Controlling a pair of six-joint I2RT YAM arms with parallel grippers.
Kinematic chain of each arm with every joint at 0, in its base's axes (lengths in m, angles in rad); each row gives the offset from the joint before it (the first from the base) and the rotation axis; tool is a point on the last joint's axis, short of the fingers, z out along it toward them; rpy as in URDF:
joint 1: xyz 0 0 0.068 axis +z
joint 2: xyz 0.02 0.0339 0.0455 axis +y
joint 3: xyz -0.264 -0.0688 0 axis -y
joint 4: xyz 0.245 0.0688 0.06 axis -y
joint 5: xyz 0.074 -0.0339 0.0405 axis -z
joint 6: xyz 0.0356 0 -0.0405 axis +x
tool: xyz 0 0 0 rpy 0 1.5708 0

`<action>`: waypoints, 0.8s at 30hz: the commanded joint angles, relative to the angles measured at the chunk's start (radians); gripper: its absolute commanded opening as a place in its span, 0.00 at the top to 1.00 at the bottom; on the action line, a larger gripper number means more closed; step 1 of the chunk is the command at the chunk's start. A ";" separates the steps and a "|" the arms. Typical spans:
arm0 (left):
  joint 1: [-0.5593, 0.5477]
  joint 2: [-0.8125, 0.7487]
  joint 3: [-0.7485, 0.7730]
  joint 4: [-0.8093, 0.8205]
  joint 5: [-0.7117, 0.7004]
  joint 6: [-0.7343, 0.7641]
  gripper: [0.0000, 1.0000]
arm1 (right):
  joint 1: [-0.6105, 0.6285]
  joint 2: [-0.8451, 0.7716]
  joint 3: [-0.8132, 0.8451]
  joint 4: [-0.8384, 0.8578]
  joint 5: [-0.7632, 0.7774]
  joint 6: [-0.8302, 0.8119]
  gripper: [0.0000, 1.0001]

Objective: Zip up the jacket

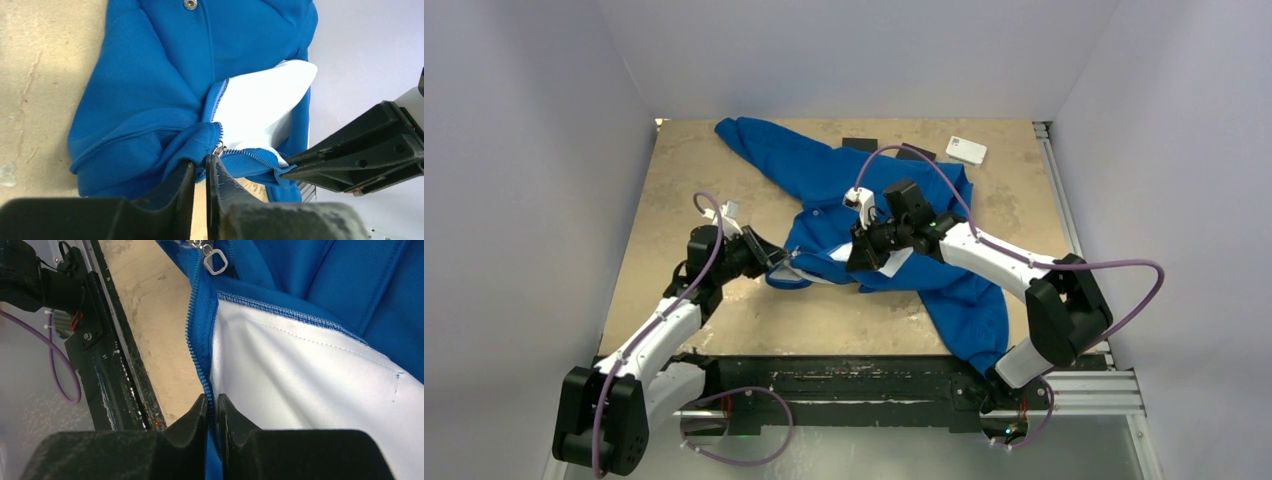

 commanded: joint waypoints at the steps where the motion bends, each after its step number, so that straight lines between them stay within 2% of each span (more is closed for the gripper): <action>1: 0.023 -0.015 0.016 0.006 -0.033 -0.013 0.92 | 0.001 -0.051 -0.023 0.044 -0.075 0.022 0.83; 4: 0.025 -0.016 0.007 0.064 -0.003 -0.022 1.00 | 0.005 -0.044 -0.031 0.044 -0.084 0.024 0.79; 13: 0.023 -0.061 -0.050 0.339 0.220 0.033 1.00 | 0.001 -0.048 -0.001 0.063 -0.161 0.038 0.65; 18: 0.017 -0.063 -0.070 0.382 0.293 0.093 1.00 | -0.007 -0.057 0.000 0.116 -0.227 0.057 0.57; 24: 0.010 -0.066 -0.054 0.399 0.434 0.240 1.00 | -0.039 -0.066 -0.028 0.199 -0.280 0.103 0.53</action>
